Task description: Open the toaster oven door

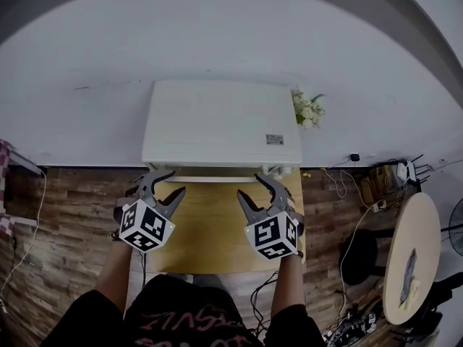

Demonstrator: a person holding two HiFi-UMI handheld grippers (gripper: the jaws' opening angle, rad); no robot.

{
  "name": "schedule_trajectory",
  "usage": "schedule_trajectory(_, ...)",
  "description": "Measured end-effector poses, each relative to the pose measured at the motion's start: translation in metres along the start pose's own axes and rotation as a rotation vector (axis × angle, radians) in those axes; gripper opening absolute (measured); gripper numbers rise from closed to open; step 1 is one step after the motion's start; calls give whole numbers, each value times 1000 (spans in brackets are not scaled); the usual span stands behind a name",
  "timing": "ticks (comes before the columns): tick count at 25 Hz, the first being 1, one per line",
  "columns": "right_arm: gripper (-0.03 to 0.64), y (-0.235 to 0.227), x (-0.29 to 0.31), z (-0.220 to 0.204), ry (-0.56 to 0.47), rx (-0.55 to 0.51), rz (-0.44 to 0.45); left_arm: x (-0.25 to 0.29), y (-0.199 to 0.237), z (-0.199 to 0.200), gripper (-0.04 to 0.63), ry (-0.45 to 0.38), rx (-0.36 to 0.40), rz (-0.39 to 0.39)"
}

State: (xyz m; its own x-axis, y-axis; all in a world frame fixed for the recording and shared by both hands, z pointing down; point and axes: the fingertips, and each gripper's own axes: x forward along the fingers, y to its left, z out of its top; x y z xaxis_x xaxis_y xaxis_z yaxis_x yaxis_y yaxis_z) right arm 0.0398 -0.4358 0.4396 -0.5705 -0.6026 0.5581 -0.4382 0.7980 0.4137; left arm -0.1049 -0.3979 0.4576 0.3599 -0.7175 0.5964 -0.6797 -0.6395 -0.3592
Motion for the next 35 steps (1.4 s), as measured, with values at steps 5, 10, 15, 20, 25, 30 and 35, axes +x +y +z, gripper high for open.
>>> schedule_trajectory(5,237,0,10,-6,29,-61,49,7,0,0,186,15,20,-21)
schedule_trajectory(10,206,-4,13,-8,50,-136,62,10,-1,-3,183,43,58,-45)
schedule_trajectory(15,182,-3,15,-11,81,-222,66,12,0,-4,160,55,51,-63)
schedule_trajectory(20,176,-3,14,-11,76,-220,77,12,-1,-4,158,64,53,-75)
schedule_trajectory(25,175,0,13,-13,73,-219,93,11,-5,-6,158,69,44,-73)
schedule_trajectory(30,172,6,8,-16,81,-219,103,8,-11,-8,156,77,37,-77)
schedule_trajectory(35,169,13,4,-20,78,-206,116,4,-19,-12,155,79,30,-74)
